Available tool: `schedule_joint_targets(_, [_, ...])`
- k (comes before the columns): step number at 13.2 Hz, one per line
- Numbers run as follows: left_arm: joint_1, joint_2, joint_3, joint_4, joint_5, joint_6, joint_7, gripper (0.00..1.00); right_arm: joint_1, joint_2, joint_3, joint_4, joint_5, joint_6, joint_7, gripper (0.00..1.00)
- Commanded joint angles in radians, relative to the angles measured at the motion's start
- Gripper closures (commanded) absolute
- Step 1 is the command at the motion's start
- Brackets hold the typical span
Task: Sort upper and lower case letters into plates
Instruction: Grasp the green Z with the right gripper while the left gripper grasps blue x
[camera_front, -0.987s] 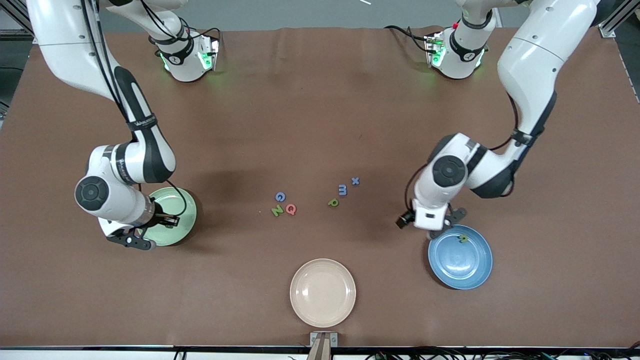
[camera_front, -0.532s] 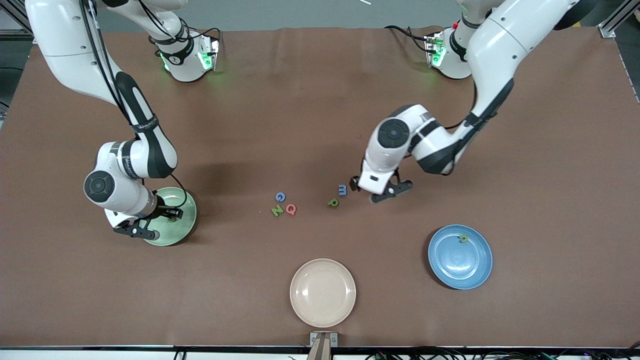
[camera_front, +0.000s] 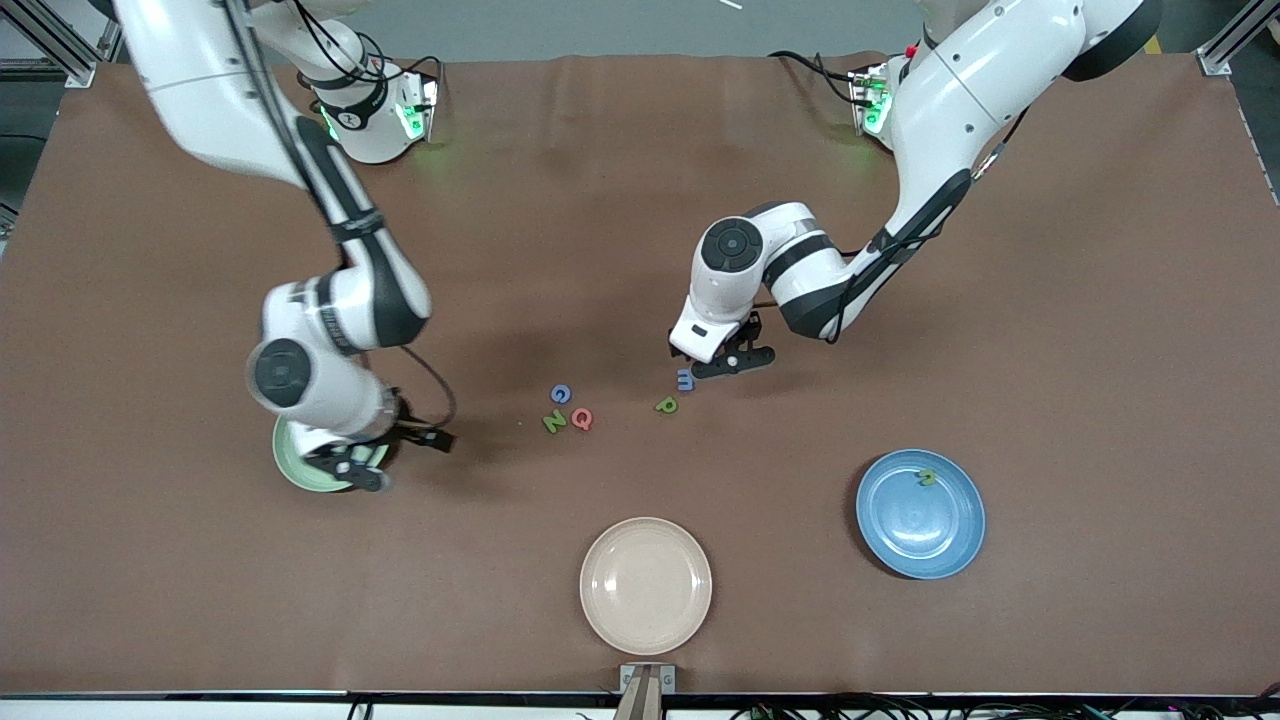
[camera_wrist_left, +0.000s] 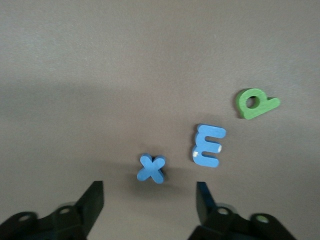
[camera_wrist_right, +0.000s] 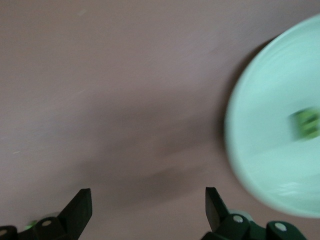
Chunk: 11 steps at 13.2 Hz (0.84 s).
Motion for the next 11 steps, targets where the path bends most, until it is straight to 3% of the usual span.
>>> schedule_joint_targets(1, [0.001, 0.022, 0.002, 0.009, 0.031, 0.013, -0.001, 0.29, 0.094, 0.069, -0.011, 0.057, 0.018, 0.039, 0.236, 0.0])
schedule_joint_targets(5, [-0.001, 0.038, 0.01, 0.016, 0.036, 0.013, -0.005, 0.37, 0.192, 0.107, -0.013, 0.059, 0.006, 0.099, 0.525, 0.01])
schedule_joint_targets(9, [-0.001, 0.053, 0.02, 0.033, 0.051, 0.013, -0.016, 0.41, 0.243, 0.155, -0.019, 0.092, 0.001, 0.11, 0.601, 0.1])
schedule_joint_targets(11, [-0.01, 0.061, 0.025, 0.042, 0.05, 0.013, -0.019, 0.51, 0.254, 0.167, -0.022, 0.103, -0.002, 0.108, 0.616, 0.17])
